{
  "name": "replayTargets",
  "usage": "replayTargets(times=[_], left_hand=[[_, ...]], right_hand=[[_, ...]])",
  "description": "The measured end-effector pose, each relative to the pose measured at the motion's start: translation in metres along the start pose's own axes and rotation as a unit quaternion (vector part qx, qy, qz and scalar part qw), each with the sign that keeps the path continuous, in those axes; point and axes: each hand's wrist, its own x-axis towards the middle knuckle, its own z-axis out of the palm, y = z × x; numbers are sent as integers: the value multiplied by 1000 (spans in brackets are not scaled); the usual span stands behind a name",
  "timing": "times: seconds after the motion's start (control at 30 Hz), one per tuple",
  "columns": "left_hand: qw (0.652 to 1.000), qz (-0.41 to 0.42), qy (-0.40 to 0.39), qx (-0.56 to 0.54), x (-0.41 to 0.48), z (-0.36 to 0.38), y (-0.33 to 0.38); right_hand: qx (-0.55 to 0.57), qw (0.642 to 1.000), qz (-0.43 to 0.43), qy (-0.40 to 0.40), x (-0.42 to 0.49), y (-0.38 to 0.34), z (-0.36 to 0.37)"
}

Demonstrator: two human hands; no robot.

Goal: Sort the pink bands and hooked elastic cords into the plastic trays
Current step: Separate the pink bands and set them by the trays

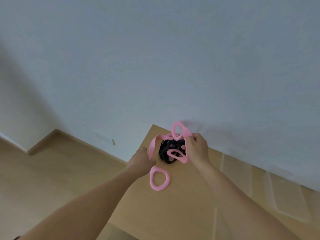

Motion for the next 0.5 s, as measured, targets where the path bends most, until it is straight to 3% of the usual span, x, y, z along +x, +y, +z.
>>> replayTargets(times=[0.27, 0.37, 0.5], left_hand=[[998, -55, -27, 14, 39, 11, 23], [981, -71, -34, -180, 41, 7, 41], [907, -28, -79, -412, 17, -31, 84]], right_hand=[[87, 985, -13, -146, -4, -9, -44], [90, 983, -48, -152, -2, -9, -57], [105, 983, -70, -133, 0, -18, -74]])
